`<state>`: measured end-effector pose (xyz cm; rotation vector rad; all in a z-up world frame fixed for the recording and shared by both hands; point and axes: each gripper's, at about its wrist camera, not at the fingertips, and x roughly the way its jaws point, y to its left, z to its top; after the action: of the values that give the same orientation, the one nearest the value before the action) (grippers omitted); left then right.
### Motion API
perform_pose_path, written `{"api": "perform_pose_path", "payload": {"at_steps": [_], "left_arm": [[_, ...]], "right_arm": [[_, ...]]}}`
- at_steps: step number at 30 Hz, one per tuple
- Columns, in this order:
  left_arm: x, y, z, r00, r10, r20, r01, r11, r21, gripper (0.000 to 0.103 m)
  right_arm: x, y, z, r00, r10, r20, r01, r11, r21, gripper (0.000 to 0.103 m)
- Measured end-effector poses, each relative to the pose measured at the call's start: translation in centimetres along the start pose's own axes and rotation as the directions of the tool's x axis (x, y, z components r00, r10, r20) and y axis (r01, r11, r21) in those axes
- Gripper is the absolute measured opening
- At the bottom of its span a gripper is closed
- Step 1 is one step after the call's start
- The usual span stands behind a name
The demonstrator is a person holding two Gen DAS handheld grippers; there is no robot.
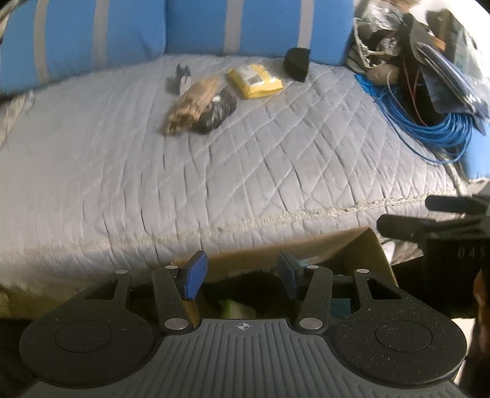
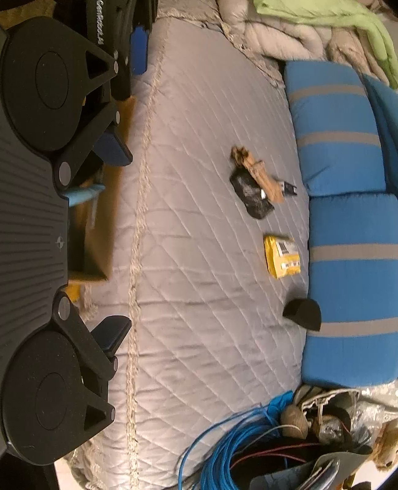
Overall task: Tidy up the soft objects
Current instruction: 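Move both tools back toward the tan pouch and black bundle on the bed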
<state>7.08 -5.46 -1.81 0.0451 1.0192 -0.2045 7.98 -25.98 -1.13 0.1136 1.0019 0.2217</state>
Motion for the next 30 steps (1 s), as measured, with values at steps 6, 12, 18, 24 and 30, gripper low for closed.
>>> {"api": "perform_pose_path", "payload": {"at_steps": [6,12,18,24,30], "left_arm": [[-0.1,0.0,2.1,0.993,0.045,0.112,-0.055,0.994,0.090,0.050],[1.3,1.1,4.3,0.981,0.070,0.183,-0.090,0.991,0.101,0.050],[3.1,2.5,5.8,0.966,0.099,0.240,-0.126,0.987,0.103,0.050],[4.3,4.2,6.4,0.958,0.111,0.264,-0.131,0.990,0.059,0.050],[5.5,4.1,7.3,0.952,0.090,0.292,-0.126,0.986,0.108,0.050]], "right_arm": [[0.6,-1.1,2.0,0.998,-0.028,0.049,0.029,0.999,-0.022,0.103],[1.6,-2.9,4.1,0.995,-0.050,0.085,0.048,0.999,0.018,0.103],[2.5,-4.1,5.4,0.991,-0.077,0.107,0.074,0.997,0.029,0.103],[3.4,-5.1,6.5,0.987,-0.103,0.126,0.104,0.995,-0.002,0.103],[4.3,-5.7,8.1,0.986,-0.095,0.140,0.097,0.995,-0.012,0.103]]}}
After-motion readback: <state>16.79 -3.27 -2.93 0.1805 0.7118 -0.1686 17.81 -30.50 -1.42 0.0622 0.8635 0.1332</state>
